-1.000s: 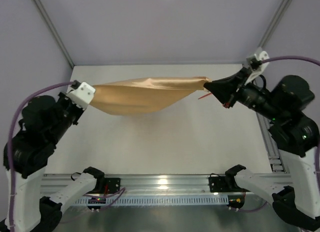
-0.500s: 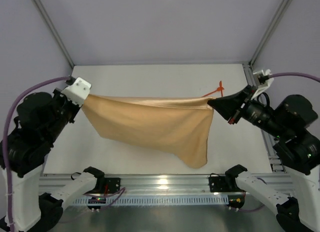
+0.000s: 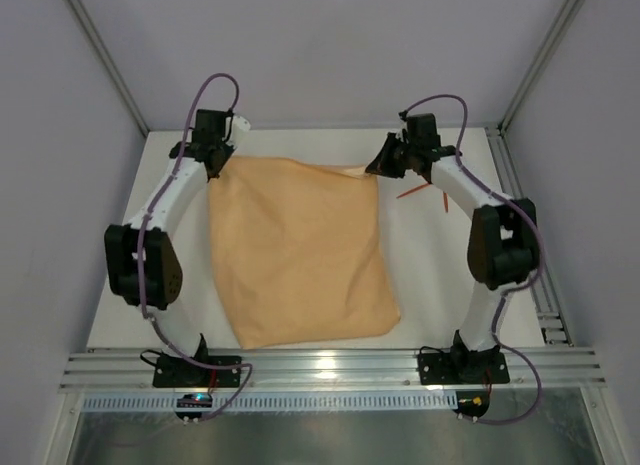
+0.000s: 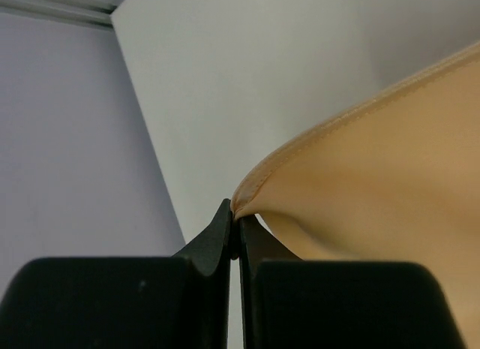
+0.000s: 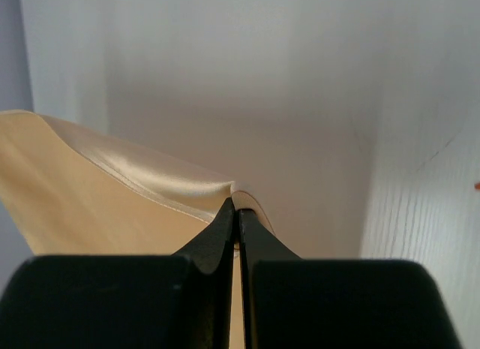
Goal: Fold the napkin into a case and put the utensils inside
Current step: Flatten out the crumpled napkin at the center of the board.
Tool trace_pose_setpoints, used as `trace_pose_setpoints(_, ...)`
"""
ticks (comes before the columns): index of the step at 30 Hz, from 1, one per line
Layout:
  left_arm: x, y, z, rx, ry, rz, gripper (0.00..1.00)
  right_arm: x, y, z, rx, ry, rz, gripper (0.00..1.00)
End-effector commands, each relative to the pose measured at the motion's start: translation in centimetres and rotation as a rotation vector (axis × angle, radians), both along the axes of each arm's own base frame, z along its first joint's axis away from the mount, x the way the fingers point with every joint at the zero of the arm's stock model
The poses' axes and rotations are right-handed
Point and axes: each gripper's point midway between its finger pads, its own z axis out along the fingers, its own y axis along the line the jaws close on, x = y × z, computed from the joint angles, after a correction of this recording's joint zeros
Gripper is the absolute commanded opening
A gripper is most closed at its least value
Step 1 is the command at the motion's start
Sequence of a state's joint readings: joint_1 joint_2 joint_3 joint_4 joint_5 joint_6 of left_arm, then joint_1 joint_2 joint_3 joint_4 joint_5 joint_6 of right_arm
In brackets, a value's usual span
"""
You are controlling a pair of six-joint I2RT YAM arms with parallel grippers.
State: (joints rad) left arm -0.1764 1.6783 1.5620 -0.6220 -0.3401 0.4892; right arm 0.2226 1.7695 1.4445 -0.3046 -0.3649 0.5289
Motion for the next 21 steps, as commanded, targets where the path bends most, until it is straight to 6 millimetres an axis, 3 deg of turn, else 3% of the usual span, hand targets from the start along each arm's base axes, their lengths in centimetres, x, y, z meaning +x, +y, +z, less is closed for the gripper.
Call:
trace_pose_setpoints(1, 5.4, -1.6, -2.5, -0.011, -0.066, -0.073, 0.00, 6.8, 1.8, 0.3, 0.071, -0.055, -0.047, 0.03)
trace_pose_setpoints(4, 8.5, -1.6, -7.5, 0.027, -0.016, -0.068, 0.00, 10.8, 2.8, -4.7, 0.089, 0.039, -0.087, 0.03)
trace_pose_setpoints(6, 10.6, -1.2, -10.1, 0.036, -0.001, -0.049, 0.00, 12.8, 3.1, -5.2, 0.109, 0.042, -0.122, 0.03)
trace_pose_setpoints(7, 11.2, -0.9, -10.8, 0.039, 0.000, -0.039, 0.00, 13.5, 2.8, -7.5, 0.091, 0.068, -0.154, 0.03)
trace_pose_setpoints(8, 12.2, -0.4, -10.6, 0.044, -0.020, -0.019, 0.00, 14.0, 2.7, -7.9, 0.090, 0.068, -0.170, 0.03)
trace_pose_setpoints(9, 12.7, -0.2, -12.5, 0.054, 0.002, -0.014, 0.00, 14.7, 2.6, -7.7, 0.098, 0.059, -0.187, 0.03)
trace_pose_setpoints(16, 15.9, -0.3, -13.7, 0.036, -0.076, 0.002, 0.00, 17.1, 0.7, -8.5, 0.071, 0.010, -0.330, 0.05)
trace_pose_setpoints(19, 16.6, -0.5, -13.6, 0.018, -0.100, 0.016, 0.00, 17.8, 0.8, -7.7, 0.080, -0.025, -0.337, 0.30)
trace_pose_setpoints(20, 17.1, -0.5, -13.0, 0.007, -0.117, 0.025, 0.00, 18.0, 0.8, -7.7, 0.070, -0.029, -0.327, 0.42)
trace_pose_setpoints(21, 17.2, -0.5, -12.9, 0.005, -0.124, 0.032, 0.05, 18.6, 0.9, -5.9, 0.065, -0.070, -0.319, 0.61)
